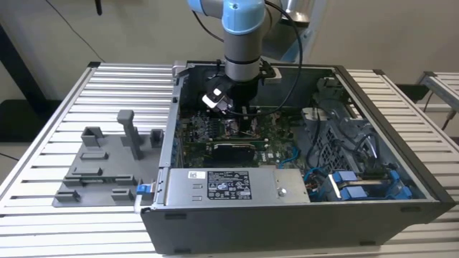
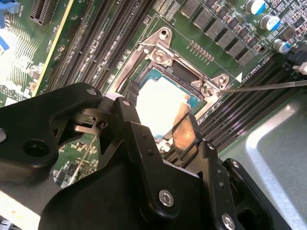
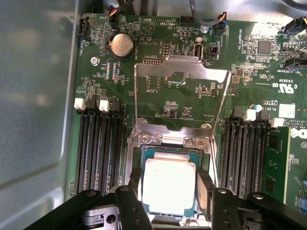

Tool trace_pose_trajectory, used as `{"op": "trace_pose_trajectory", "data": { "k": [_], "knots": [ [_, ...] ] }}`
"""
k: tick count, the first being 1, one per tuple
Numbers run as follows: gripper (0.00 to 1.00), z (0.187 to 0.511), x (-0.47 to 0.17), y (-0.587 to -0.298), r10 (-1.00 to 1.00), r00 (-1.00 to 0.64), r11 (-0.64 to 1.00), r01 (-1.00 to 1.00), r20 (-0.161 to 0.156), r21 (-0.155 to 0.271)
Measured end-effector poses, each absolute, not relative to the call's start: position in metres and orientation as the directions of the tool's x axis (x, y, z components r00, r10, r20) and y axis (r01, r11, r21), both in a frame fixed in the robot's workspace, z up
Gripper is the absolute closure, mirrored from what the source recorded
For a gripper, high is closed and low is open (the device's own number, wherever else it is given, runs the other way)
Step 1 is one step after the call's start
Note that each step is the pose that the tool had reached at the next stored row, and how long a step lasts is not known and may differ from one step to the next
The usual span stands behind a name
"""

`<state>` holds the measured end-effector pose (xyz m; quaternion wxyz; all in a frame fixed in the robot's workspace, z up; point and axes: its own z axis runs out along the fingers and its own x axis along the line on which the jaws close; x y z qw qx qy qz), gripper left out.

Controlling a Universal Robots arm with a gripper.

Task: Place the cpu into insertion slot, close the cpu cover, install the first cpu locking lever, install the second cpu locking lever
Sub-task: 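Place the cpu into insertion slot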

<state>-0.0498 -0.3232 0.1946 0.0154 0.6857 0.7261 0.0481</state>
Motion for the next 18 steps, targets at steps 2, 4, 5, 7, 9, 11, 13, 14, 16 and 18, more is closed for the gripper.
{"op": "trace_pose_trajectory", "data": {
  "k": [2,4,5,7,9,11,13,14,16,18],
  "knots": [
    [0.46,0.1948,-0.0502,-0.3234,0.997,-0.059,0.055,0.994,0.043,0.091],
    [0.46,0.1947,-0.0502,-0.3234,0.997,-0.059,0.055,0.994,0.044,0.091],
    [0.46,0.1946,-0.0502,-0.3235,0.997,-0.059,0.055,0.994,0.044,0.091],
    [0.46,0.1945,-0.0502,-0.3239,0.997,-0.059,0.055,0.994,0.044,0.091],
    [0.46,0.1946,-0.0502,-0.3241,0.997,-0.059,0.055,0.994,0.044,0.091],
    [0.46,0.1946,-0.0501,-0.3242,0.997,-0.059,0.055,0.994,0.044,0.091],
    [0.46,0.1946,-0.0502,-0.3242,0.997,-0.059,0.055,0.994,0.044,0.091],
    [0.46,0.1946,-0.0502,-0.3243,0.997,-0.059,0.055,0.994,0.044,0.091],
    [0.46,0.1946,-0.0502,-0.3243,0.997,-0.059,0.055,0.994,0.044,0.091],
    [0.46,0.1946,-0.0502,-0.3243,0.997,-0.059,0.055,0.994,0.044,0.091]
  ]
}}
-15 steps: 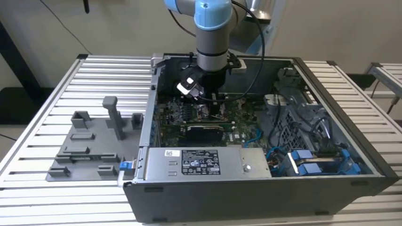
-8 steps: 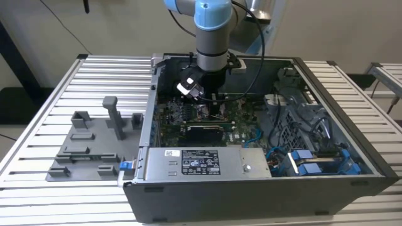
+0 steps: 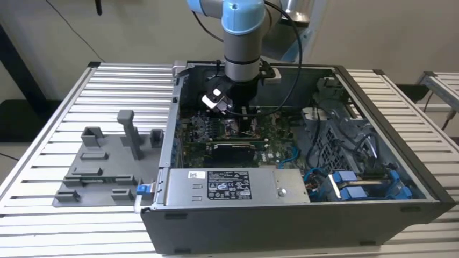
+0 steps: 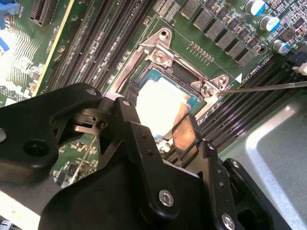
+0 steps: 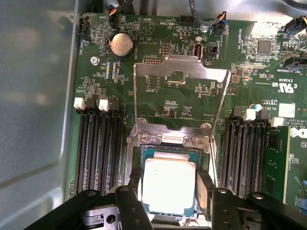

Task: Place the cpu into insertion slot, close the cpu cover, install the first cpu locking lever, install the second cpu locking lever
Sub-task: 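Place the cpu into insertion slot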

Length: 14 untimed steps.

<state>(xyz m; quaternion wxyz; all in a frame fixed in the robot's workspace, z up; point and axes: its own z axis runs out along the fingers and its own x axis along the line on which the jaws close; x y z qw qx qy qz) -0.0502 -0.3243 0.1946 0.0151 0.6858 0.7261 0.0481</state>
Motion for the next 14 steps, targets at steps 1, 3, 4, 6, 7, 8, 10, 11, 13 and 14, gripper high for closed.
{"op": "trace_pose_trajectory", "data": {
  "k": [1,3,4,6,7,8,10,11,13,14],
  "knots": [
    [0.44,0.194,-0.05,-0.324,0.997,-0.059,0.055,0.994,0.045,0.091],
    [0.38,0.194,-0.05,-0.324,0.997,-0.059,0.055,0.994,0.044,0.091],
    [0.38,0.195,-0.05,-0.324,0.997,-0.059,0.055,0.994,0.044,0.091],
    [0.38,0.2,-0.05,-0.324,0.997,-0.059,0.055,0.994,0.044,0.091],
    [0.38,0.204,-0.05,-0.324,0.997,-0.059,0.055,0.994,0.044,0.091],
    [0.38,0.209,-0.05,-0.324,0.997,-0.059,0.055,0.994,0.044,0.091],
    [0.38,0.218,-0.05,-0.324,0.997,-0.059,0.055,0.994,0.044,0.091],
    [0.38,0.222,-0.05,-0.324,0.997,-0.059,0.055,0.994,0.044,0.091],
    [0.38,0.231,-0.05,-0.324,0.997,-0.059,0.055,0.994,0.044,0.091],
    [0.38,0.236,-0.05,-0.324,0.997,-0.059,0.055,0.994,0.044,0.091]
  ]
}}
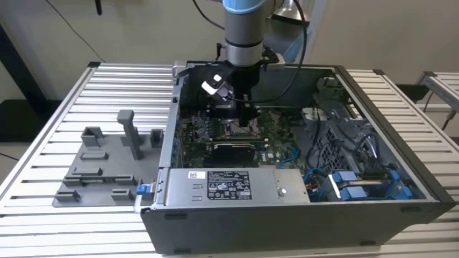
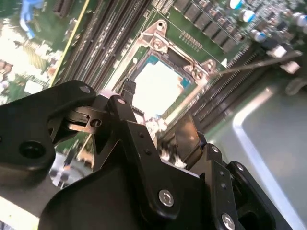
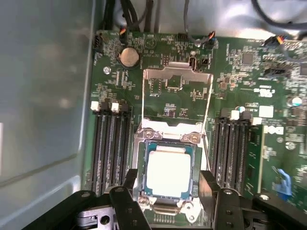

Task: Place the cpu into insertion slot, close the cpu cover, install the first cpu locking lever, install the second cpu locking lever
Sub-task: 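Place the cpu into insertion slot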

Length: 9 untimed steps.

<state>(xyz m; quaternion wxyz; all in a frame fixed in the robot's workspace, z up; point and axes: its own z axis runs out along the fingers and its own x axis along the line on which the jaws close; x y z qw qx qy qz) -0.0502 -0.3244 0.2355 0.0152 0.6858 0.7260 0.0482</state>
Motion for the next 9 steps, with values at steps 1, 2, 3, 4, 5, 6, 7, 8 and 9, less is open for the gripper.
{"op": "trace_pose_trajectory", "data": {
  "k": [1,2,3,4,5,6,7,8,9],
  "knots": [
    [0.38,0.24,-0.05,-0.324,0.997,-0.059,0.055,0.994,0.044,0.091],
    [0.38,0.245,-0.05,-0.324,0.997,-0.059,0.055,0.994,0.044,0.091],
    [0.38,0.249,-0.05,-0.324,0.997,-0.059,0.055,0.994,0.044,0.091],
    [0.38,0.252,-0.05,-0.324,0.997,-0.059,0.055,0.994,0.044,0.091],
    [0.38,0.252,-0.05,-0.325,0.997,-0.059,0.055,0.994,0.045,0.092],
    [0.38,0.252,-0.05,-0.324,0.997,-0.059,0.055,0.994,0.045,0.092],
    [0.38,0.252,-0.05,-0.324,0.997,-0.059,0.055,0.994,0.045,0.092],
    [0.38,0.252,-0.05,-0.324,0.997,-0.059,0.055,0.994,0.045,0.093],
    [0.38,0.252,-0.05,-0.325,0.997,-0.059,0.055,0.994,0.045,0.093]
  ]
}}
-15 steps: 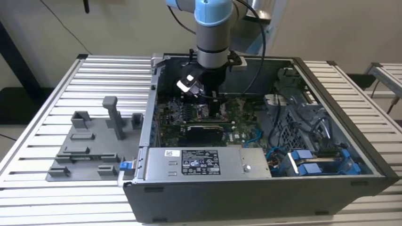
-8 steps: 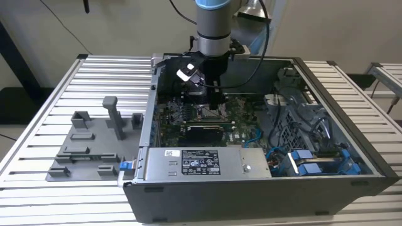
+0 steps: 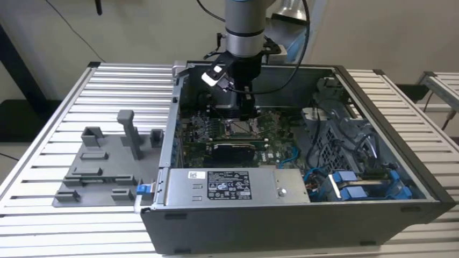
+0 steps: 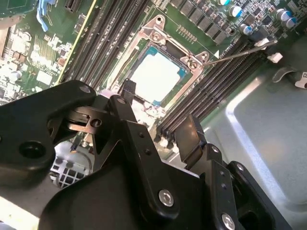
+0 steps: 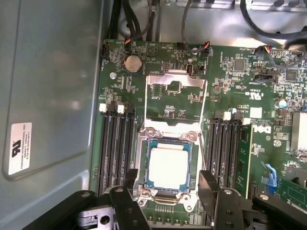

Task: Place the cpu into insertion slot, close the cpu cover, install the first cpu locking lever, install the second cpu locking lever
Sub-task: 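Place the cpu into insertion slot, then close the cpu cover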

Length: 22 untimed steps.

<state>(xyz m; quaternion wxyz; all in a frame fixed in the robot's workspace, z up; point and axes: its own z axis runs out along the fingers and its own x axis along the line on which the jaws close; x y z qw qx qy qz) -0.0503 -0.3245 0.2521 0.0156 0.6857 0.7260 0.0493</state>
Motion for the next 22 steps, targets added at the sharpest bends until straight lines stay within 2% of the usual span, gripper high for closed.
{"op": "trace_pose_trajectory", "data": {
  "k": [2,3,4,6,7,9,10,12,22],
  "knots": [
    [0.4,0.252,-0.05,-0.325,0.997,-0.059,0.055,0.994,0.045,0.094],
    [0.53,0.252,-0.05,-0.325,0.997,-0.059,0.055,0.994,0.045,0.094],
    [0.53,0.252,-0.051,-0.325,0.997,-0.059,0.055,0.994,0.045,0.095],
    [0.64,0.252,-0.051,-0.325,0.997,-0.059,0.055,0.994,0.045,0.096],
    [0.64,0.252,-0.051,-0.325,0.997,-0.059,0.055,0.994,0.045,0.096],
    [0.76,0.252,-0.051,-0.325,0.997,-0.059,0.055,0.994,0.045,0.097],
    [0.76,0.252,-0.051,-0.325,0.997,-0.059,0.055,0.994,0.045,0.097],
    [0.88,0.252,-0.051,-0.325,0.997,-0.059,0.055,0.994,0.045,0.098],
    [0.89,0.252,-0.033,-0.33,0.997,-0.059,0.055,0.995,0.046,0.088]
  ]
}}
